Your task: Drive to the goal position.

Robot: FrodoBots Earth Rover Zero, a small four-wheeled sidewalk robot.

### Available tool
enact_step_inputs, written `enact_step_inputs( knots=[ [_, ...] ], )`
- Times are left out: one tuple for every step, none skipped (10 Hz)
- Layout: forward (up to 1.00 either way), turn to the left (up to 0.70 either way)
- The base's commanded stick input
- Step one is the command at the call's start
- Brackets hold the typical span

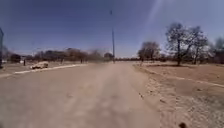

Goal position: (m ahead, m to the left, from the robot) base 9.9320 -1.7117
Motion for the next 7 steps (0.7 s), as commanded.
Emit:
enact_step_inputs(
  knots=[
    [1.00,0.00],
    [1.00,0.00],
    [1.00,0.00],
    [1.00,0.00],
    [1.00,0.00],
    [1.00,0.00],
    [1.00,0.00]
  ],
)
